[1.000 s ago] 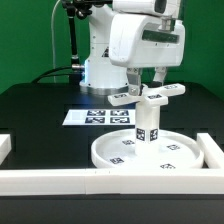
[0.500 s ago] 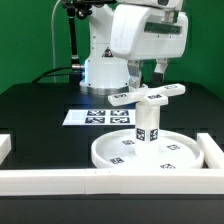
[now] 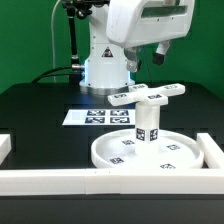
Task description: Assemble round table
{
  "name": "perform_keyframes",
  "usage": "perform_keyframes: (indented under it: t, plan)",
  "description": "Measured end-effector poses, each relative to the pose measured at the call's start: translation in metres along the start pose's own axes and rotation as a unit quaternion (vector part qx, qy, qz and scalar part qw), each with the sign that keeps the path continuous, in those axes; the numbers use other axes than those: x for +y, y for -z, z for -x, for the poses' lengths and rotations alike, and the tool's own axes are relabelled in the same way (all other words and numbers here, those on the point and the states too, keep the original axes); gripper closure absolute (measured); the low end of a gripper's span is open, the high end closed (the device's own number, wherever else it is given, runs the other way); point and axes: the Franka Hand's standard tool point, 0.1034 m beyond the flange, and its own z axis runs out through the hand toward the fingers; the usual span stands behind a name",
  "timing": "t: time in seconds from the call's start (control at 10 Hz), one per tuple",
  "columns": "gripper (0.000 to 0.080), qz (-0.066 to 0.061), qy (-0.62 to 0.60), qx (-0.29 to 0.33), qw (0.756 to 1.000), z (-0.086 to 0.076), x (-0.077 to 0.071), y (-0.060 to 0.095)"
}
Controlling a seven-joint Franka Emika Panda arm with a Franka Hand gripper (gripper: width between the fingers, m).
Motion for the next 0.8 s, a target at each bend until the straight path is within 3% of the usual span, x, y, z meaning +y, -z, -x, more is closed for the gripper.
perform_keyframes:
  t: [0.2, 0.3, 0.4, 0.6, 0.8]
  plan:
    - [0.0151, -0.006, -0.006, -0.001, 1.0, 0.001, -0.001, -0.001]
    - [0.0151, -0.063, -0.051, -0.001, 0.997, 0.002, -0.009, 0.0]
    - [0.0151, -0.105, -0.08, 0.006, 0.991, -0.003, -0.007, 0.004]
    - [0.0151, -0.114, -0.102, 0.04, 0.987, -0.011, 0.0, 0.008]
    - [0.0151, -0.114, -0.101, 0.038, 0.988, -0.011, -0.001, 0.006]
